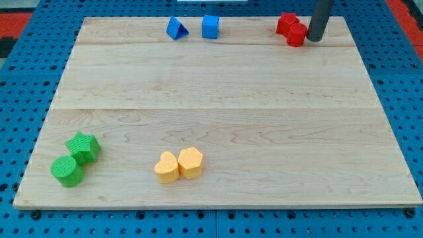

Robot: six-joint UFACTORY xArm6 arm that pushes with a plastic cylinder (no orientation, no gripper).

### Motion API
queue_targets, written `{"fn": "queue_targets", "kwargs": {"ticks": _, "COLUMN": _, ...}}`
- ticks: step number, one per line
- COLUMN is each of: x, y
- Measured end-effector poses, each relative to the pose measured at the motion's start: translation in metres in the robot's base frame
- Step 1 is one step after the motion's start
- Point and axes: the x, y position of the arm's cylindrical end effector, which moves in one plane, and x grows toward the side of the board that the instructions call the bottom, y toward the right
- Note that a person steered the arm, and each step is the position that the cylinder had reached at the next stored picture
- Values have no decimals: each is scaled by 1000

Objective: Adjust the red star to the left of the red circle

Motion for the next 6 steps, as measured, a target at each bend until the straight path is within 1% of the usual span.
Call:
{"fn": "queue_targets", "kwargs": {"ticks": 1, "x": -38, "y": 17}}
{"fn": "queue_targets", "kwargs": {"ticks": 2, "x": -70, "y": 3}}
{"fn": "queue_targets", "kwargs": {"ticks": 3, "x": -70, "y": -5}}
{"fn": "queue_targets", "kwargs": {"ticks": 5, "x": -68, "y": -56}}
{"fn": "queue_targets", "kwargs": {"ticks": 6, "x": -47, "y": -54}}
